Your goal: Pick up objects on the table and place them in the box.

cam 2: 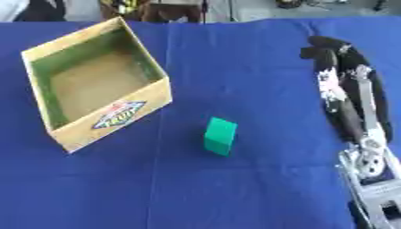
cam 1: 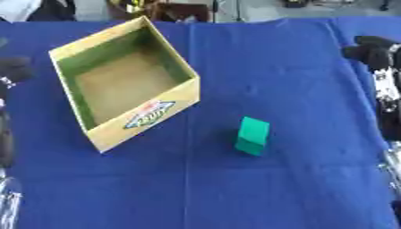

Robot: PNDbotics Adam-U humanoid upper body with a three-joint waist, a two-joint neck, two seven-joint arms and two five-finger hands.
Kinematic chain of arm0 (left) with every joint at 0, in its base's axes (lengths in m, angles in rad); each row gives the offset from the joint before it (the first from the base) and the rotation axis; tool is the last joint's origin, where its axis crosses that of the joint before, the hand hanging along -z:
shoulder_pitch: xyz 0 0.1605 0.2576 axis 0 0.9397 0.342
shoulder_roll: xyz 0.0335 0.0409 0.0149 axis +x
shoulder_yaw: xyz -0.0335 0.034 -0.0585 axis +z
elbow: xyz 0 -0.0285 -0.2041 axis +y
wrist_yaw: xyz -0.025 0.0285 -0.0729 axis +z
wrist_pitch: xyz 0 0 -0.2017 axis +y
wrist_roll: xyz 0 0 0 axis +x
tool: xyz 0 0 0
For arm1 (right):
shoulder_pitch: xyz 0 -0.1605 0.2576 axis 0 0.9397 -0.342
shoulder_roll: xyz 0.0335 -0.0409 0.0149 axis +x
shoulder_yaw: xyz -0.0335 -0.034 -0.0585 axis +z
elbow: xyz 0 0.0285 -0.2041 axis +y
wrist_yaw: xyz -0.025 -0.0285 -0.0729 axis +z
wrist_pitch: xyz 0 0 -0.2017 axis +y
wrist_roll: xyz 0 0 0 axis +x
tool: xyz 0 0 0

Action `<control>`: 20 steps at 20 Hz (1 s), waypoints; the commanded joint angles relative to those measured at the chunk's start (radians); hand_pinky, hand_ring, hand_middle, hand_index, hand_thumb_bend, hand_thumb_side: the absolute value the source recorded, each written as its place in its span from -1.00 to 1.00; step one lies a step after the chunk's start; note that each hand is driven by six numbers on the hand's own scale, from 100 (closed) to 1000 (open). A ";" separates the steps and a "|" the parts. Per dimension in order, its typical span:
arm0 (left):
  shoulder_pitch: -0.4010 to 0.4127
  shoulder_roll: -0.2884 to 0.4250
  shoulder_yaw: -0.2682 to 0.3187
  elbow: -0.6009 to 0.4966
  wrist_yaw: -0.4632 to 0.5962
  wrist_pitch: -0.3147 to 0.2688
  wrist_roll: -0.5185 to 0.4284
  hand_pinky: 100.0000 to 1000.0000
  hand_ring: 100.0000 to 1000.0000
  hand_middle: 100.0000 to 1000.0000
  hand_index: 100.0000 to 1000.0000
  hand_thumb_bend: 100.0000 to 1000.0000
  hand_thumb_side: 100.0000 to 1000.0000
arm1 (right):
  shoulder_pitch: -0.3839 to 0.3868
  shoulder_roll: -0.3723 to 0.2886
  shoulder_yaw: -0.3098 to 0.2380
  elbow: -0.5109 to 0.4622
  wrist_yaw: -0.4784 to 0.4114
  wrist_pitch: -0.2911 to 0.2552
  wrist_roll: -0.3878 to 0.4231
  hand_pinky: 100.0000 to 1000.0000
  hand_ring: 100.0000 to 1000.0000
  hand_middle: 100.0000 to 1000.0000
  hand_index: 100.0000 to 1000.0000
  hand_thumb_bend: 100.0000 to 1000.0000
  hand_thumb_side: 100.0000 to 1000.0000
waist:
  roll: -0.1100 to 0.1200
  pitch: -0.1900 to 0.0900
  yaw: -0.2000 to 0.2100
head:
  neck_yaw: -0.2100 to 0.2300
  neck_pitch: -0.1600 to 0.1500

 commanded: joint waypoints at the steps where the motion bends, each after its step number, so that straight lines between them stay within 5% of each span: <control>1: -0.006 0.022 0.000 -0.017 0.002 -0.001 -0.001 0.30 0.29 0.40 0.61 -1.00 1.00 | -0.002 -0.004 -0.002 -0.019 -0.005 0.004 0.004 0.65 0.43 0.07 0.51 -1.00 0.54 | -0.001 -0.021 0.000 | 0.002 0.005; 9: -0.005 0.023 0.001 -0.017 0.001 -0.001 0.000 0.30 0.29 0.40 0.61 -1.00 1.00 | -0.002 -0.002 -0.004 -0.019 -0.004 0.006 0.004 0.64 0.44 0.07 0.51 -1.00 0.56 | -0.004 -0.022 0.000 | 0.002 0.000; 11: -0.003 0.025 0.002 -0.017 0.000 0.000 0.000 0.30 0.29 0.40 0.61 -1.00 1.00 | -0.005 -0.019 -0.006 -0.019 0.006 0.007 0.004 0.64 0.45 0.09 0.52 -0.99 0.72 | -0.005 -0.024 -0.001 | 0.004 -0.001; 15: 0.004 0.030 0.002 -0.017 -0.001 0.002 0.002 0.29 0.29 0.40 0.61 -1.00 1.00 | -0.016 -0.101 -0.014 -0.019 0.139 0.041 0.027 0.65 0.48 0.13 0.56 -0.46 1.00 | -0.007 -0.031 -0.002 | 0.003 0.007; 20: 0.012 0.034 0.001 -0.017 -0.002 0.006 0.001 0.29 0.29 0.40 0.61 -1.00 1.00 | -0.056 -0.210 0.009 -0.019 0.333 0.094 0.131 0.63 0.50 0.19 0.59 -0.22 1.00 | -0.008 -0.039 -0.005 | -0.004 0.009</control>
